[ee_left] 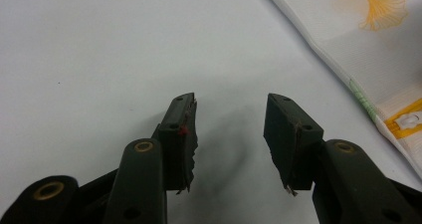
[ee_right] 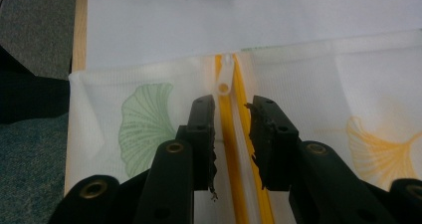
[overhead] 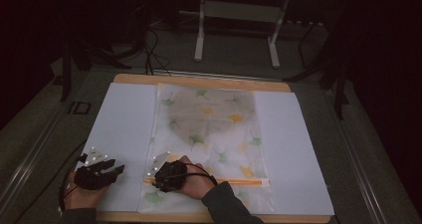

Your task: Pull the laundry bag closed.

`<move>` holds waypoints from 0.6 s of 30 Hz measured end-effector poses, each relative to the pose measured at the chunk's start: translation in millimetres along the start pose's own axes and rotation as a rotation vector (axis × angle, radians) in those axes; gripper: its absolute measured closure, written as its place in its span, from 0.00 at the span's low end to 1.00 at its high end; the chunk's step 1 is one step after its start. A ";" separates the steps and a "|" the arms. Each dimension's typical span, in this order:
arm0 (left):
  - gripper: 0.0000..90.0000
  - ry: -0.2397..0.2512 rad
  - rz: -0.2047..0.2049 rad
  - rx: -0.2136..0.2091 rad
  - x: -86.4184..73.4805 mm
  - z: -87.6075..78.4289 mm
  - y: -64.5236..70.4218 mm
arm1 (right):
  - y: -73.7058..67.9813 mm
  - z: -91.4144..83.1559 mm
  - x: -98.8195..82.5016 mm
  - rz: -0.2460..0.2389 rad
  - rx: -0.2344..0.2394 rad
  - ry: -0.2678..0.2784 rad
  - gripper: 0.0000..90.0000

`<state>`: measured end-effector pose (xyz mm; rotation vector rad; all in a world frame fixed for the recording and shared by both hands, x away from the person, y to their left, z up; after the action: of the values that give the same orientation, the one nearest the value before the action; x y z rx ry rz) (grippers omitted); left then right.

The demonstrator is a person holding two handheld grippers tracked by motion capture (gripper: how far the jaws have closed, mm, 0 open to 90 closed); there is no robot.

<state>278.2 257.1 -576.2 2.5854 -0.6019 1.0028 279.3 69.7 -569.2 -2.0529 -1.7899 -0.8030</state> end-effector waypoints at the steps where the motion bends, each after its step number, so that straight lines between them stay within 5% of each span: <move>1: 0.62 0.001 0.000 0.001 0.1 -0.1 -0.1 | -0.6 1.3 0.9 -0.005 0.004 -0.005 0.78; 12: 0.62 -0.003 0.006 -0.002 0.1 1.0 0.6 | -3.2 13.3 11.1 -0.031 0.013 -0.038 0.76; 18: 0.62 -0.002 0.005 -0.003 0.0 0.7 0.2 | -3.3 18.5 13.6 -0.060 0.026 -0.076 0.83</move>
<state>278.5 256.6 -576.7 2.5836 -0.6099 1.0007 281.0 91.7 -576.4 -2.0481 -1.9011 -0.7229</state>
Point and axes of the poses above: each handheld gripper's, and its own axes: z roughly forward along the jaws, x roughly out of its top, y roughly to its right, the point moved 7 cm from there along z, roughly forward along the jaws, and after that the axes turned 7 degrees about -x, right-handed, at the moved point
